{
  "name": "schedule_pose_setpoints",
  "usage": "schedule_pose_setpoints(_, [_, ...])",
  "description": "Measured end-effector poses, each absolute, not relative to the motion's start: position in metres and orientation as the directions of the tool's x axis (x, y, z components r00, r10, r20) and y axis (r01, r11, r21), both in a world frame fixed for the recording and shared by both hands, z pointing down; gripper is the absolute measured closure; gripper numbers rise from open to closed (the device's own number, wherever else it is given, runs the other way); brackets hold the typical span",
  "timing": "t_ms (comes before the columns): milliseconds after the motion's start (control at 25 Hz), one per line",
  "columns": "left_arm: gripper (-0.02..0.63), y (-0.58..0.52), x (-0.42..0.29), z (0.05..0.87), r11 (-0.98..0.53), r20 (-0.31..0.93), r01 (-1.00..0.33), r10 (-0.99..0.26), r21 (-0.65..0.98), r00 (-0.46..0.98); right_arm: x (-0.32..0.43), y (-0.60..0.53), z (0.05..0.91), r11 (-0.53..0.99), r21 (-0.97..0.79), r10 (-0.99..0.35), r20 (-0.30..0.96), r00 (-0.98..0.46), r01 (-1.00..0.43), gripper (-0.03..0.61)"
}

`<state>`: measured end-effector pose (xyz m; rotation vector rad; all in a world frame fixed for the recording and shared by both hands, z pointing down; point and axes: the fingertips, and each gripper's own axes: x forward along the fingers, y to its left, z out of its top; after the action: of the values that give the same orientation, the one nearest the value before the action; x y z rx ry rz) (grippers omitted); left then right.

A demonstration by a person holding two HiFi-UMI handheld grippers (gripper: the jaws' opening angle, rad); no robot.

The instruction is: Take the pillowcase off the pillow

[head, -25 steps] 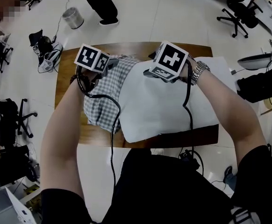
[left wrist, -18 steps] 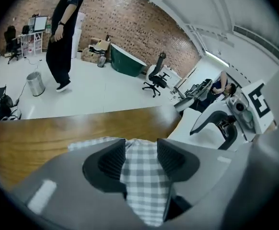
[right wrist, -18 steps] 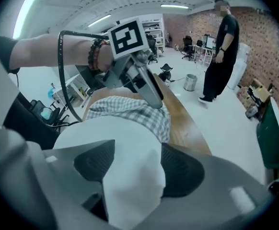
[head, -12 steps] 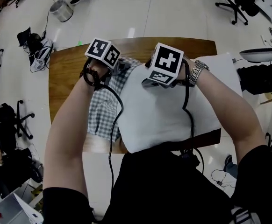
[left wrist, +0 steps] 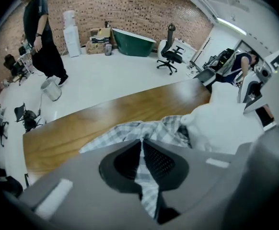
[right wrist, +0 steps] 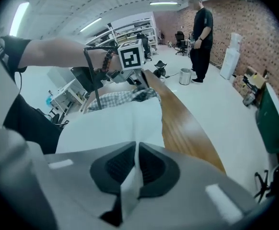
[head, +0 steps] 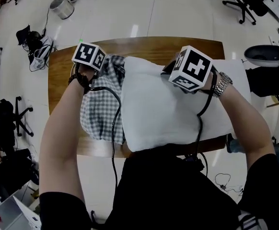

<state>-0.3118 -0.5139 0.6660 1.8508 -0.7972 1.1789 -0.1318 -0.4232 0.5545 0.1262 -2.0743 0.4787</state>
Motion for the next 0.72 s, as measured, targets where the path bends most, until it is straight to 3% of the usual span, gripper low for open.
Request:
schedule_pose_setpoints(440, [0.589,-0.504,-0.377,0.635,-0.401,0.905,-0.906,-0.321,0.135,0.277,-0.094,-0.425,0.559,0.906,-0.183,-0.044,0.855,-0.517,-0.38,0.554])
schedule_pose_setpoints(640, [0.454,-0.496,-0.377,0.613,-0.378,0.864,-0.924,-0.445,0.058,0.236,-0.092,-0.428,0.547,0.905,-0.042,-0.203,0.831,-0.518,-0.422,0.465])
schedule_pose_setpoints(720, [0.431,-0.489,-0.376,0.601,-0.371,0.848,-0.928,-0.482,0.03,0.22,-0.092,-0.425,0.537,0.899,0.018,-0.267,0.815,-0.514,-0.438,0.463])
